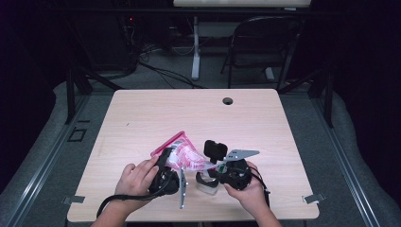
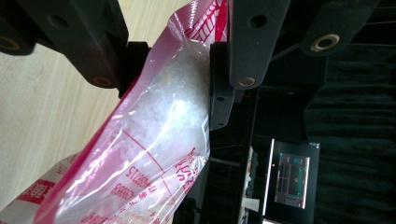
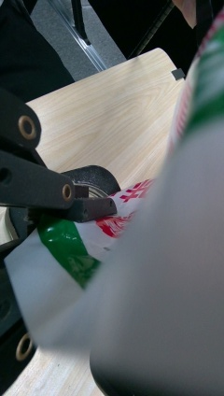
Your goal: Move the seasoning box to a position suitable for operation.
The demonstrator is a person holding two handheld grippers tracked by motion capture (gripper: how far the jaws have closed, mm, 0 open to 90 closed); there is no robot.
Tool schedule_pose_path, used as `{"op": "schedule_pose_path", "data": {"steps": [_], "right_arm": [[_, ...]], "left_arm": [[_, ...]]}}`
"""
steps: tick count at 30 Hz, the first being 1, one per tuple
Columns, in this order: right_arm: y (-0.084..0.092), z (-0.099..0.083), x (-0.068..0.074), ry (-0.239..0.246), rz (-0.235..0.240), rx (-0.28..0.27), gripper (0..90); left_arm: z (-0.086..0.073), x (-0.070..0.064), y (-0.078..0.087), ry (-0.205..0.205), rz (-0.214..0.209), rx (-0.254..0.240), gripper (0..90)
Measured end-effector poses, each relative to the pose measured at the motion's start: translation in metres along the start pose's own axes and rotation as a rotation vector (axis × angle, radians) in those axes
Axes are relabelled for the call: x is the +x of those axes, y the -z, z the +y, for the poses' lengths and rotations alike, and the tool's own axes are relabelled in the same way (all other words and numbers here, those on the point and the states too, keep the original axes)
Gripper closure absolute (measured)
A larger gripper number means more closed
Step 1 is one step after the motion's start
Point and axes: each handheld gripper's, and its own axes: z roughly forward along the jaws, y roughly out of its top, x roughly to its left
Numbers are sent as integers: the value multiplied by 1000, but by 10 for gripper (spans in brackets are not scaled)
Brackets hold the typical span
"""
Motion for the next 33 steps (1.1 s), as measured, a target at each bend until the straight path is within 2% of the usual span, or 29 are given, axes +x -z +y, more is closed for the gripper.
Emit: {"op": "schedule_pose_path", "data": {"steps": [18, 33], "right_arm": [[-1, 0, 0, -2, -4, 0, 900], [-1, 0, 0, -3, -4, -3, 900]], "left_arm": [[2, 2, 1, -36, -7, -2, 690], [3, 2, 4, -61, 13, -11, 696]]}}
